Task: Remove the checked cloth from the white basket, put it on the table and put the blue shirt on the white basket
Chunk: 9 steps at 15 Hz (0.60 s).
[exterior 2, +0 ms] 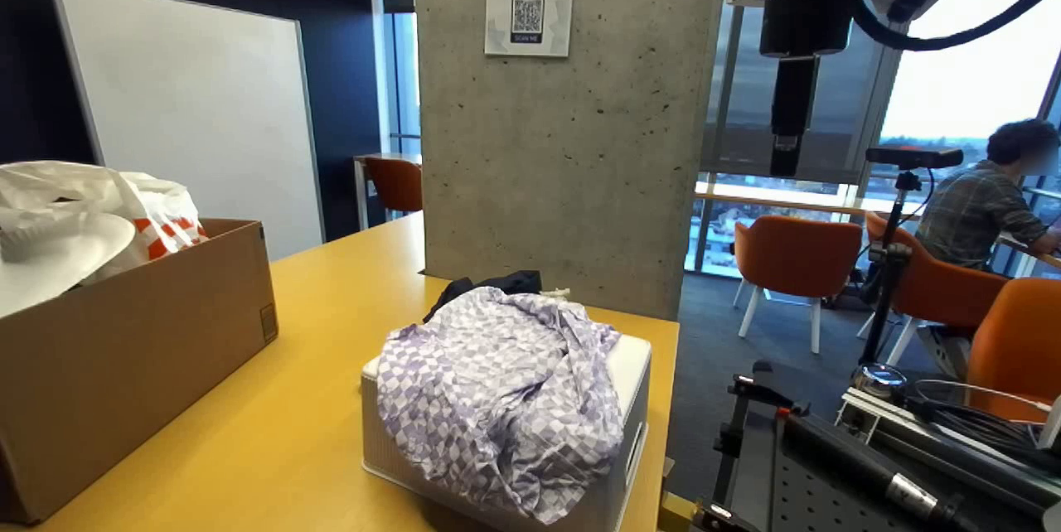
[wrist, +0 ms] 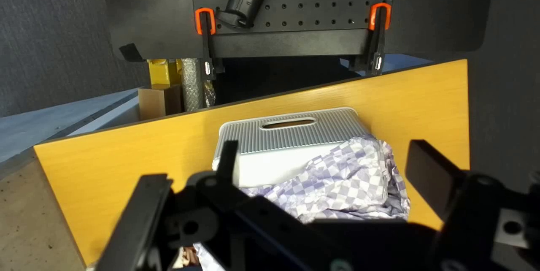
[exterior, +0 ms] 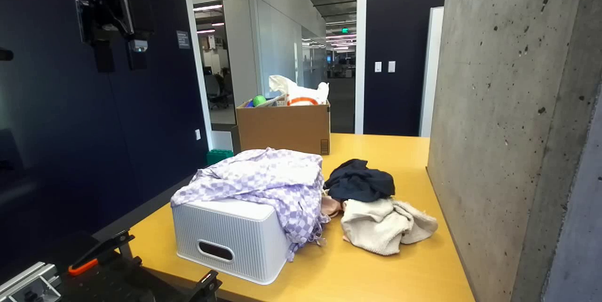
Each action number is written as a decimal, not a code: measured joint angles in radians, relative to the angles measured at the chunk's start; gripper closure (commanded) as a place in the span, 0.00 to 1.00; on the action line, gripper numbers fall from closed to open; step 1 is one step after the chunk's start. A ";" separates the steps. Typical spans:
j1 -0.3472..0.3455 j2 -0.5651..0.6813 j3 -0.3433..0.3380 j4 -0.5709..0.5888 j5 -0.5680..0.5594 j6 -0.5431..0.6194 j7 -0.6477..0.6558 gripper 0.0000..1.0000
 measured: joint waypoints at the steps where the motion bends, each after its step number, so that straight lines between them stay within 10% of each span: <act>1: 0.000 0.000 0.000 0.000 0.000 0.000 0.000 0.00; 9: -0.023 0.166 0.000 -0.012 -0.047 0.347 -0.002 0.00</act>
